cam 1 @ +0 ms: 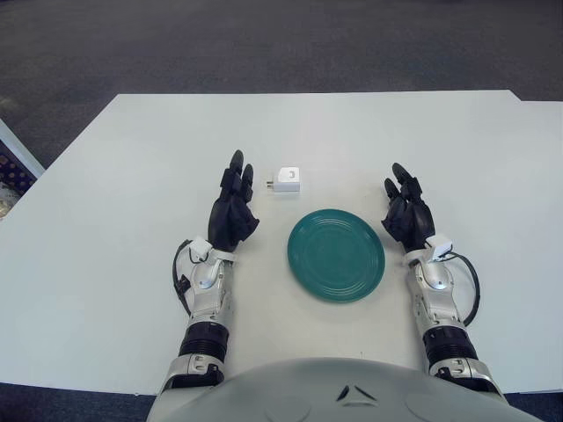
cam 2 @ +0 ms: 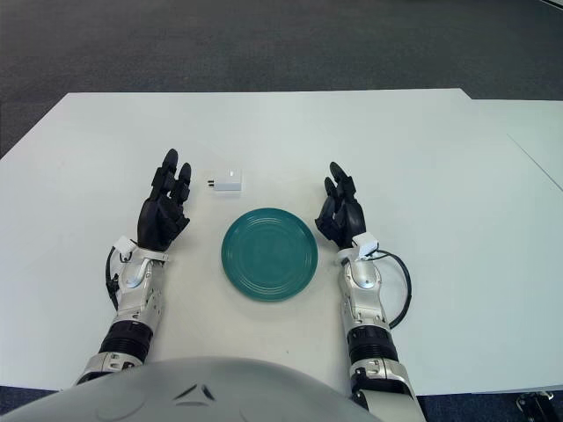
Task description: Put the charger into the plate.
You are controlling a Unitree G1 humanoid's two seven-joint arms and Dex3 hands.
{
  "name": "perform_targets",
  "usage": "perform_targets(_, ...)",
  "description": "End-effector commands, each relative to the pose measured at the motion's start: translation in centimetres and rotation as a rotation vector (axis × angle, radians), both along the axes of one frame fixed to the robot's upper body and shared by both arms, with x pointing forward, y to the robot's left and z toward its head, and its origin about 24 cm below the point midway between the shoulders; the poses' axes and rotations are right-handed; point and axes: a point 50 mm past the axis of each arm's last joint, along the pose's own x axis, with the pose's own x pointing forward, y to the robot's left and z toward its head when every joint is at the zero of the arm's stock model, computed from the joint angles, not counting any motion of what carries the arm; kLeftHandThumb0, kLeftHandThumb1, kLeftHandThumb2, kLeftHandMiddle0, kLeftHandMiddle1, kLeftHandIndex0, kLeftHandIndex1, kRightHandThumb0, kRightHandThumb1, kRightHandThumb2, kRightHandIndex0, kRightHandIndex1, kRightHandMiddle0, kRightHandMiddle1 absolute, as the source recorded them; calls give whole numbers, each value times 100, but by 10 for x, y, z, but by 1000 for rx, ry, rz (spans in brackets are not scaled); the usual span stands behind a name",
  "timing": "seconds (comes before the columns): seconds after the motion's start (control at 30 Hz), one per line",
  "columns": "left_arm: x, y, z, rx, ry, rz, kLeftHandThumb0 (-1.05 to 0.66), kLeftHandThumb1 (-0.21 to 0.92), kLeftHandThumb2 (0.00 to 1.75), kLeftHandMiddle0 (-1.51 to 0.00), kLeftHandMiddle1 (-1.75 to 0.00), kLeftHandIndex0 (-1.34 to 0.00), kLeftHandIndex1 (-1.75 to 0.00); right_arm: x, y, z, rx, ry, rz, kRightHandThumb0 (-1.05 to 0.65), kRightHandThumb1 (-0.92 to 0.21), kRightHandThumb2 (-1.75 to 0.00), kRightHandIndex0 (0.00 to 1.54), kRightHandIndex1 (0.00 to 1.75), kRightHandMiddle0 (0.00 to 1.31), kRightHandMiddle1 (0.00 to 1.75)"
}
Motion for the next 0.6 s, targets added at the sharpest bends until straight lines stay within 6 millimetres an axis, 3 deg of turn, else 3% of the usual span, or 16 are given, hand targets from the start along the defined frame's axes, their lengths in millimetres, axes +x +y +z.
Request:
perform_targets(0.0,-41,5,-51,-45,242,47,-100,92,106,-5,0,0,-17,-20,2,-29,15,157,-12,-82,-92,-97,14,0,0,34)
perform_targets(0.57,-41,9,-54,-45,253,52,-100,92,106,-5,0,0,-17,-20,6,-29,17,152,-7,-80,-92,-97,14,0,0,36)
